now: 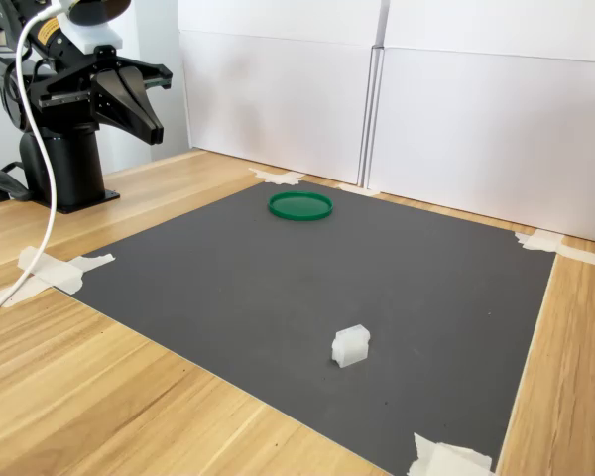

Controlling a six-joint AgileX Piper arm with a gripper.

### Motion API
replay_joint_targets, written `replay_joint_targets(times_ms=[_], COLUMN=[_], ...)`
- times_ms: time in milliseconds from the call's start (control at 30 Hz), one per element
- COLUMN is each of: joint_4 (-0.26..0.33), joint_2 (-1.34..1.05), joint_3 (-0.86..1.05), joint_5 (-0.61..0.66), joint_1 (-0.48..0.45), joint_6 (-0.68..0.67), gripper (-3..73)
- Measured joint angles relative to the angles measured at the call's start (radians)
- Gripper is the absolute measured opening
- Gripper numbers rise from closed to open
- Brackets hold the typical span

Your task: Grasp a white terminal and put it in the green lid.

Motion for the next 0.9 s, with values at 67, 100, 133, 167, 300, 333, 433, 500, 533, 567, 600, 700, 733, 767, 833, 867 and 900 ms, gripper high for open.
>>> replay_joint_targets(times_ms=[67,100,133,167,300,333,433,500,533,567,600,700,733,767,833,867,900], joint_4=[0.000,0.000,0.000,0.000,0.004,0.011,0.035,0.044,0.045,0.045,0.045,0.040,0.038,0.035,0.032,0.031,0.030], joint_2=[0.000,0.000,0.000,0.000,0.000,0.005,0.056,0.111,0.143,0.176,0.209,0.302,0.336,0.371,0.440,0.481,0.523], joint_3=[0.000,0.000,0.000,0.000,-0.004,-0.012,-0.061,-0.099,-0.120,-0.145,-0.166,-0.228,-0.252,-0.275,-0.321,-0.346,-0.372], joint_5=[0.000,0.000,0.000,0.000,0.011,0.023,0.055,0.070,0.071,0.071,0.071,0.071,0.071,0.071,0.071,0.071,0.070], joint_1=[0.000,0.000,0.000,0.000,0.000,0.000,0.000,0.000,0.000,0.000,0.000,0.000,0.000,0.000,0.000,0.000,0.000], joint_6=[0.000,0.000,0.000,0.000,0.000,0.000,0.000,0.000,0.000,0.000,0.000,0.000,0.000,0.000,0.000,-0.001,-0.006], gripper=[-2.1,-2.1,-2.1,-2.1,-2.1,-2.1,-2.1,-2.1,-2.1,-2.1,-2.1,-2.1,-2.1,-2.1,-2.1,-2.1,-2.1])
